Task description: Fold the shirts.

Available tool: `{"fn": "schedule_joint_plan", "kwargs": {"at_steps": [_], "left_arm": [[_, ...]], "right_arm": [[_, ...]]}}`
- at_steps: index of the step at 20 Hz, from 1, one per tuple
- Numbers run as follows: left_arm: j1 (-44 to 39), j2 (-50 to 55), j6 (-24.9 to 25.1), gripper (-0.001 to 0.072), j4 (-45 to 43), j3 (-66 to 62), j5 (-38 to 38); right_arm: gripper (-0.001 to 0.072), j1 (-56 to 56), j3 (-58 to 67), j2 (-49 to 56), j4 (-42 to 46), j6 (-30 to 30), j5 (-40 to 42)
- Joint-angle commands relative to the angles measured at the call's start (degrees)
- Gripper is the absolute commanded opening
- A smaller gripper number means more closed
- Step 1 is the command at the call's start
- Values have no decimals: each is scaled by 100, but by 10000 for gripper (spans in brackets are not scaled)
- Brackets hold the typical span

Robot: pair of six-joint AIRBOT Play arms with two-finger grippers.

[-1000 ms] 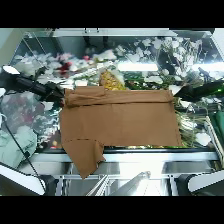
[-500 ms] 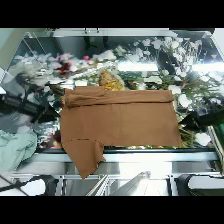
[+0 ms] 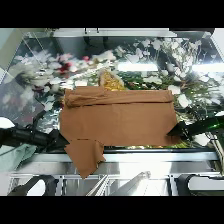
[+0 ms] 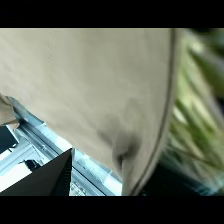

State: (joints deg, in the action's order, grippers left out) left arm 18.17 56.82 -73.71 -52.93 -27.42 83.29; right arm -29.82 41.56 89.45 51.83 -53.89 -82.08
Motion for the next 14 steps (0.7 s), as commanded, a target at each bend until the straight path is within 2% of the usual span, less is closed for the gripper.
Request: {"fn": "schedule_joint_plan", "kwargs": {"at_steps": [1, 2, 3, 4, 7, 10, 14], "left_arm": [[-2, -682, -105, 292, -2, 619, 192], [0, -839, -138, 295, -4, 682, 149], [0, -979, -138, 381, -7, 691, 55], [0, -1080, -162, 688, -4, 684, -52], [0, -1152, -474, 704, -13, 684, -339], [-4, -616, -575, 703, -9, 686, -533], [-4, 468, -374, 703, -9, 684, -546]], "right_arm": [[441, 85, -28, -4, -308, 166, 710], [441, 87, -28, -4, -330, 166, 708], [440, 85, -28, -4, -380, 166, 706], [441, 85, -28, -4, -433, 168, 699], [441, 85, -28, -4, -651, 304, 684], [440, 85, -28, -4, -778, 380, 688], [440, 85, -28, -4, -778, 378, 688]]}}
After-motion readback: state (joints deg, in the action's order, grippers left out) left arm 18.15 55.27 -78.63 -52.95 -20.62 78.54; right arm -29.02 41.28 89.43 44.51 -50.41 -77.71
